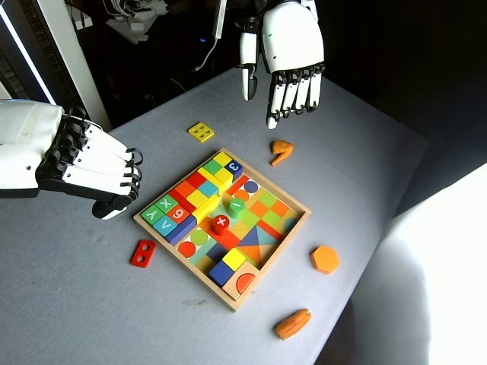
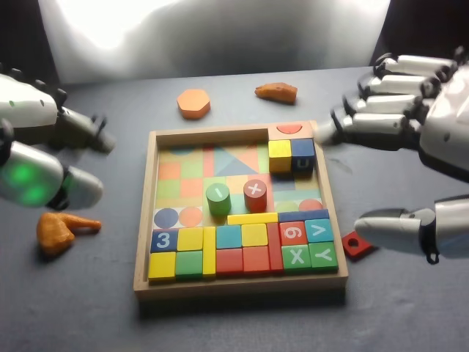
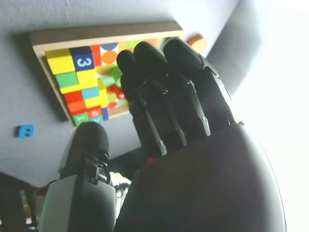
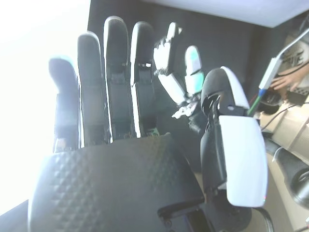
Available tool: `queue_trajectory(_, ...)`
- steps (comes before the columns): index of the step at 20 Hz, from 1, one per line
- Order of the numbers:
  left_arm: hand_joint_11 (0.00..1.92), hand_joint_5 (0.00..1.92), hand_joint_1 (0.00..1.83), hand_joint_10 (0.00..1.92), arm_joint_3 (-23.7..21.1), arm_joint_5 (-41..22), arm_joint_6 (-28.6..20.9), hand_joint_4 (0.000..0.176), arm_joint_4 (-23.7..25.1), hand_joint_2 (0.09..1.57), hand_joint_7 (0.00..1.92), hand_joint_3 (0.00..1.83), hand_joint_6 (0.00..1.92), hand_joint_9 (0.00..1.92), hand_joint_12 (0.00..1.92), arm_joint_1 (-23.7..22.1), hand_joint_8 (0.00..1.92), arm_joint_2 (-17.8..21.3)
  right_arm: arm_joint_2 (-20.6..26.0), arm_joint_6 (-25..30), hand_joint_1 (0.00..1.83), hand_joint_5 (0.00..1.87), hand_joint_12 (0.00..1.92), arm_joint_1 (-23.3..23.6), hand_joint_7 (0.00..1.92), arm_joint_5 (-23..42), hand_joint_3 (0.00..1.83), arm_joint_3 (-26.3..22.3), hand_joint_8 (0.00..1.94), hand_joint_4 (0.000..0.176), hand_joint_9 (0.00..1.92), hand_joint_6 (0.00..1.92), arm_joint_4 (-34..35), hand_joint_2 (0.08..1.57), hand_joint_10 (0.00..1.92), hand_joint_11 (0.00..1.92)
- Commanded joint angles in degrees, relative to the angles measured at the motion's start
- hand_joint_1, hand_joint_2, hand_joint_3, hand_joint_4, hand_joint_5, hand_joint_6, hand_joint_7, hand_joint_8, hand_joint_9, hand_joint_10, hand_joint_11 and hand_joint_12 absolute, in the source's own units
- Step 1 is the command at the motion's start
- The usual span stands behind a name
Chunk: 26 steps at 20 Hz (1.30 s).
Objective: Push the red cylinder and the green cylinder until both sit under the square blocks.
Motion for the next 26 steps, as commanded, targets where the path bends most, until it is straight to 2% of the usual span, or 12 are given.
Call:
queue_trajectory(1,0.00,0.11,0.03,0.02,0.0,-4.8,0.0,0.050,0.8,1.27,0.16,0.02,0.00,0.19,0.79,-0.4,0.00,0.4,0.1,-0.8,0.02,0.04,0.00,0.2,0.08,8.7,0.03,0.1,0.01,0.000,0.00,0.15,1.3,1.14,0.21,0.00)
queue_trajectory(2,0.00,0.10,0.01,0.01,0.0,-4.8,0.0,0.051,0.8,1.28,0.15,0.02,0.00,0.18,0.73,-0.4,0.00,0.4,-0.6,-3.0,0.01,0.03,0.00,-1.0,0.07,9.3,0.02,0.3,0.00,0.000,0.00,0.13,1.8,1.14,0.17,0.00)
queue_trajectory(4,0.00,0.10,0.01,0.01,-0.1,-4.8,0.0,0.055,0.8,1.28,0.15,0.01,0.00,0.18,0.75,-0.4,0.00,0.4,-2.3,-7.9,0.00,0.04,0.00,-3.8,0.07,11.9,0.01,1.2,0.00,0.000,0.00,0.12,5.1,1.13,0.13,0.00)
queue_trajectory(8,0.00,0.12,0.08,0.00,-0.1,-4.7,0.0,0.046,0.8,1.28,0.17,0.00,0.00,0.19,0.74,-0.4,0.00,0.4,-5.9,-11.8,0.00,0.01,0.00,-6.0,0.03,13.0,0.00,3.5,0.00,0.000,0.00,0.08,6.4,1.12,0.02,0.00)
queue_trajectory(9,0.00,0.12,0.06,0.00,-0.1,-4.7,0.0,0.043,0.8,1.28,0.18,0.00,0.00,0.20,0.78,-0.4,0.00,0.4,-7.5,-14.5,0.00,0.01,0.00,-7.0,0.02,14.0,0.00,4.3,0.00,0.000,0.00,0.08,11.6,1.12,0.00,0.00)
queue_trajectory(11,0.00,0.11,0.04,0.00,-0.1,-4.7,0.0,0.051,0.8,1.28,0.16,0.00,0.00,0.20,0.79,-0.4,0.00,0.4,-9.8,-17.3,0.00,0.07,0.00,-7.8,0.01,15.2,0.00,6.0,0.00,0.000,0.00,0.10,15.4,1.12,0.00,0.00)
queue_trajectory(12,0.00,0.10,0.01,0.00,-0.1,-4.7,0.0,0.054,0.8,1.28,0.16,0.00,0.00,0.19,0.78,-0.4,0.00,0.4,-11.0,-18.4,0.00,0.18,0.00,-7.6,0.04,14.2,0.01,7.0,0.01,0.002,0.00,0.15,16.7,1.12,0.00,0.00)
queue_trajectory(13,0.00,0.11,0.03,0.00,-0.1,-4.7,0.0,0.054,0.8,1.28,0.17,0.00,0.00,0.20,0.80,-0.4,0.00,0.4,-12.2,-20.2,0.00,0.33,0.00,-7.1,0.07,12.2,0.00,7.7,0.02,0.006,0.00,0.21,19.1,1.12,0.00,0.00)
queue_trajectory(15,0.00,0.12,0.04,0.00,-0.1,-4.7,0.0,0.056,0.8,1.28,0.16,0.00,0.00,0.19,0.78,-0.4,0.00,0.4,-15.0,-24.3,0.00,0.46,0.00,-5.7,0.09,9.4,0.01,9.5,0.03,0.000,0.00,0.26,24.2,1.13,0.00,0.00)
queue_trajectory(17,0.00,0.11,0.06,0.00,-0.1,-4.7,0.0,0.054,0.8,1.28,0.16,0.00,0.00,0.19,0.74,-0.4,0.00,0.4,-17.8,-27.7,0.00,0.57,0.00,-4.8,0.13,8.7,0.00,11.5,0.02,0.000,0.00,0.26,27.5,1.13,0.00,0.00)
queue_trajectory(20,0.00,0.12,0.03,0.00,-0.1,-4.7,0.0,0.048,0.8,1.29,0.16,0.00,0.00,0.19,0.76,-0.4,0.00,0.4,-21.9,-31.8,0.00,0.77,0.00,-0.6,0.19,1.7,0.00,14.7,0.00,0.000,0.00,0.15,34.5,1.14,0.00,0.00)
queue_trajectory(26,0.00,0.11,0.09,0.00,-0.1,-4.5,0.0,0.049,0.8,1.28,0.16,0.00,0.00,0.19,0.76,-0.4,0.00,0.4,-27.6,-37.0,0.00,0.76,0.00,4.1,0.22,0.4,0.00,17.3,0.01,0.000,0.00,0.12,39.6,1.13,0.00,0.00)
